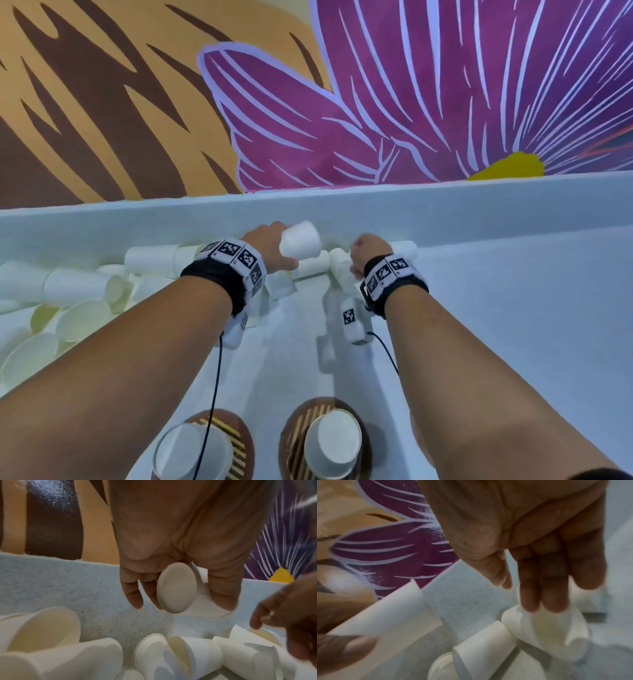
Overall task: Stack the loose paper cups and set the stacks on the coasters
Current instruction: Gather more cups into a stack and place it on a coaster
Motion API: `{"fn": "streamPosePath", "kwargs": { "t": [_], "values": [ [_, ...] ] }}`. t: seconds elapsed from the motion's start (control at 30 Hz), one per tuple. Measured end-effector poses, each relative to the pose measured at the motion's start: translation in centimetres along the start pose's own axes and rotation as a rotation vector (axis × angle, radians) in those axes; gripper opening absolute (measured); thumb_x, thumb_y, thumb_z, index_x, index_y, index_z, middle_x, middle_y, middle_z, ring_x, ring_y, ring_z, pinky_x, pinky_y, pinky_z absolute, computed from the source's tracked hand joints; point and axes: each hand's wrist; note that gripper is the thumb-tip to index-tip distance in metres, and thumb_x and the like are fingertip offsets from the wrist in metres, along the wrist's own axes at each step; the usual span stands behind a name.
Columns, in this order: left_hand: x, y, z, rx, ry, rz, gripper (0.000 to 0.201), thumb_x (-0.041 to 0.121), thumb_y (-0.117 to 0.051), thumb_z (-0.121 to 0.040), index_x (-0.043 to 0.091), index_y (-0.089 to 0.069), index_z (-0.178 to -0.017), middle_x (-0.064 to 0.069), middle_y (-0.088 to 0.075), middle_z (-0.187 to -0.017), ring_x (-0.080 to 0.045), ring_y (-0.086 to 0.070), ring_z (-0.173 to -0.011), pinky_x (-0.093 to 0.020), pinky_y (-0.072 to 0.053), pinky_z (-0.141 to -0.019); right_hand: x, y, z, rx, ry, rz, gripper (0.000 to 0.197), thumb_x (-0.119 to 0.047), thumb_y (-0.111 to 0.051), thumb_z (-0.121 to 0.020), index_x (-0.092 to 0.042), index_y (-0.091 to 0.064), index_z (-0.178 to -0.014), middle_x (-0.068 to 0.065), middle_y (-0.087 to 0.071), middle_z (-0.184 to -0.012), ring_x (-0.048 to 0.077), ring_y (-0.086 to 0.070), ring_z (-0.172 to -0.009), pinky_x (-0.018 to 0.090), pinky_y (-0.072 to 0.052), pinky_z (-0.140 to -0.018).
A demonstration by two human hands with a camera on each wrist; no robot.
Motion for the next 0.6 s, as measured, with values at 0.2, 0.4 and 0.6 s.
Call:
{"fn": "streamPosePath", "kwargs": {
  "t": [0.2, 0.4, 0.6],
  "values": [
    [-0.5, -0.4, -0.2, 0.030, 0.041, -0.078, 0.066, 0.034, -0.074, -0.078, 0.020, -0.042, -0.133, -0.007, -0.056, -0.121, -0.031, -0.053, -0.110, -0.035, -0.042, -0.082, 1.8, -3.2, -1.5, -0.217, -0.082, 0.073, 0.033, -0.012, -0.053, -0.089, -0.008, -0.054, -0.121, 0.015, -0.054, -0.123, 0.037, -0.053, -0.118, 0.045, -0.046, -0.098],
    [-1.7, -0.9, -0.2, 0.016, 0.088, -0.116, 0.072, 0.039, -0.077, -0.073, 0.023, -0.040, -0.133, -0.005, -0.055, -0.121, -0.033, -0.050, -0.112, -0.041, -0.041, -0.092, -1.5, -0.9, 2.1, 0.040, 0.091, -0.084, 0.029, -0.011, -0.041, -0.095, -0.008, -0.058, -0.119, 0.010, -0.063, -0.116, 0.029, -0.059, -0.110, 0.039, -0.043, -0.094],
    [-2.0, -1.3, 0.4, -0.038, 0.089, -0.066, 0.072, 0.032, -0.080, -0.072, 0.015, -0.042, -0.131, -0.008, -0.060, -0.119, -0.031, -0.060, -0.105, -0.043, -0.050, -0.090, -3.2, 0.8, 2.5, 0.308, 0.201, -0.311, 0.028, -0.001, -0.045, -0.091, -0.012, -0.059, -0.114, 0.008, -0.063, -0.111, 0.026, -0.060, -0.101, 0.028, -0.046, -0.081]
  ]
}}
Point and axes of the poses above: each hand's wrist, its own z-axis away from the middle knuckle, its own y-axis out of the back of the hand, x = y × z
